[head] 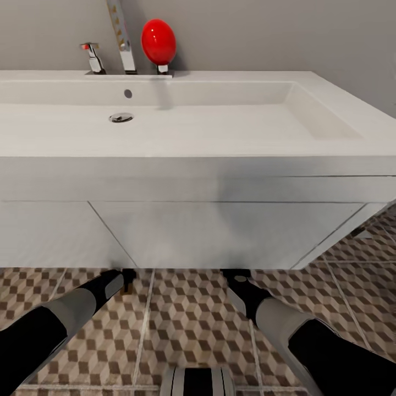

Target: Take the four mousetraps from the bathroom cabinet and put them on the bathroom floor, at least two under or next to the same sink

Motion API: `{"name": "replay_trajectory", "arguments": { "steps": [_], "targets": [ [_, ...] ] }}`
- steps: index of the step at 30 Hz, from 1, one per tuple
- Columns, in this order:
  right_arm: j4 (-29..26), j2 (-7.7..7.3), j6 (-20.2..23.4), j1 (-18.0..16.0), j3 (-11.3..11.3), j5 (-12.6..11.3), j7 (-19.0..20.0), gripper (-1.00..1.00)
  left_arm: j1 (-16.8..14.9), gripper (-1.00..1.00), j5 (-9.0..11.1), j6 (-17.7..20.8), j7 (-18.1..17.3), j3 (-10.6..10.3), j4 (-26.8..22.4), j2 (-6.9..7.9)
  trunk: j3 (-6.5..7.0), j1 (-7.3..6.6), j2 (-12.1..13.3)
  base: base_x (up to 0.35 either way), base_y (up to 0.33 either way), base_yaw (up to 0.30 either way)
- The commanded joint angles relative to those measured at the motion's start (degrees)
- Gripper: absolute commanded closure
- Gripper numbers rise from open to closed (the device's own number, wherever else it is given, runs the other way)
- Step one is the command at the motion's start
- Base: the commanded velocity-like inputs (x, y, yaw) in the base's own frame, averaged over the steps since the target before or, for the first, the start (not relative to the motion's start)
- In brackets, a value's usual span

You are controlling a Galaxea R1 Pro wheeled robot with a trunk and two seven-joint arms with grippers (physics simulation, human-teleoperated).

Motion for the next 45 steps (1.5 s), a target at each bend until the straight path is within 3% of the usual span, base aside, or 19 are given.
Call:
{"name": "replay_trajectory", "arguments": {
  "steps": [1,45],
  "targets": [
    [-0.4,0.03,-0.4,-0.1,1.0,-0.2,-0.1,1.00,-1.3,1.00,0.1,0.3,0.6,-0.5,-0.3,0.04,-0.02,-0.06,0.0,-0.232,0.000,0.000],
    [-0.4,0.03,-1.6,-0.1,1.0,-0.2,-0.1,1.00,-1.3,1.00,0.0,0.3,0.8,-0.6,-0.2,0.62,-0.98,-0.06,0.0,-0.011,0.000,0.009]
  ]
}}
